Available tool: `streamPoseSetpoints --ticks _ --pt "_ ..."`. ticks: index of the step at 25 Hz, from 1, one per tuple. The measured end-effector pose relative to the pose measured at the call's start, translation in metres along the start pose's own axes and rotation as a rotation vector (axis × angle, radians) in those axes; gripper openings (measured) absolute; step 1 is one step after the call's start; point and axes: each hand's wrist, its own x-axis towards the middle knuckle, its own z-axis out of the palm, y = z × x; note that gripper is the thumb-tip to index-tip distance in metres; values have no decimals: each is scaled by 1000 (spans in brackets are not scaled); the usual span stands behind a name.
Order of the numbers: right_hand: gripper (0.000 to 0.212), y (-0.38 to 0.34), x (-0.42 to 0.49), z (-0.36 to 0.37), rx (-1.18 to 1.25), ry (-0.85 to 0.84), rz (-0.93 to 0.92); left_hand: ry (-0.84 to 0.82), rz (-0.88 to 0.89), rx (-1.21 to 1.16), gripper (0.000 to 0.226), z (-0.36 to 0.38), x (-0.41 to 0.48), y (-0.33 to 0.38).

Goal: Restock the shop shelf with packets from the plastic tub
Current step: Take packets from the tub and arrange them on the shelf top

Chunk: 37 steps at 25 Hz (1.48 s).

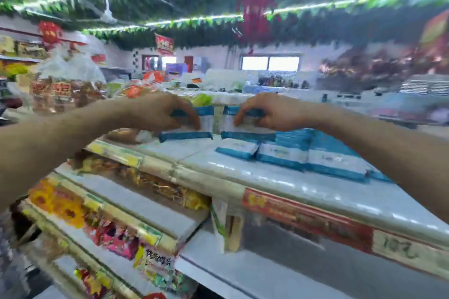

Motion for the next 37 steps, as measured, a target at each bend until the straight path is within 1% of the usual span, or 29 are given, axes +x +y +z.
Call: streamPoseSetpoints --ticks 1,2,4,5,7,8,10,13,15,17,21,23,25,27,28,30,32,35,37 --pt "40 17 -27 -10 -21 -14 74 -8 48 -16 21 7 27 19" --pt "44 34 -53 -18 -40 -30 151 -17 94 -41 25 15 52 42" --pt "50 63 -106 -30 -74 -89 272 -31 193 -108 46 34 99 84" --pt "52 75 -131 -35 -76 -114 327 -39 246 -136 48 43 121 106" --pt "57 94 -175 -43 -31 -150 430 -72 318 -164 33 60 153 142" --pt "59 103 -198 -48 5 -166 488 -88 348 -175 32 67 168 161" --pt "62 118 -237 -56 36 -185 580 -104 393 -182 40 75 191 188" --pt "62 136 -275 -51 21 -221 678 -109 428 -208 42 85 219 215" --pt "65 147 -281 -32 19 -236 683 -105 446 -215 44 87 227 222" --pt "65 159 -278 -18 -16 -213 636 -91 454 -227 44 84 234 224" --pt "57 179 -272 -11 -315 -188 471 -69 420 -240 45 74 244 222" --pt "53 184 -274 -8 -415 -169 427 -66 408 -260 46 76 245 224" --pt "54 190 -279 -5 -475 -197 412 -84 413 -285 46 84 245 232" --pt "60 196 -289 -4 -493 -182 433 -133 418 -339 48 94 248 246" --pt "65 197 -295 -6 -466 -149 468 -166 417 -367 49 97 251 255" --pt "76 199 -310 -15 -348 -36 576 -222 442 -413 48 104 260 273" --pt "81 200 -326 -27 -313 76 653 -259 507 -424 44 111 271 291" --pt "80 202 -357 -43 -374 188 686 -280 616 -334 41 130 288 315" --pt "77 203 -375 -49 -389 233 688 -287 660 -265 41 146 296 324"
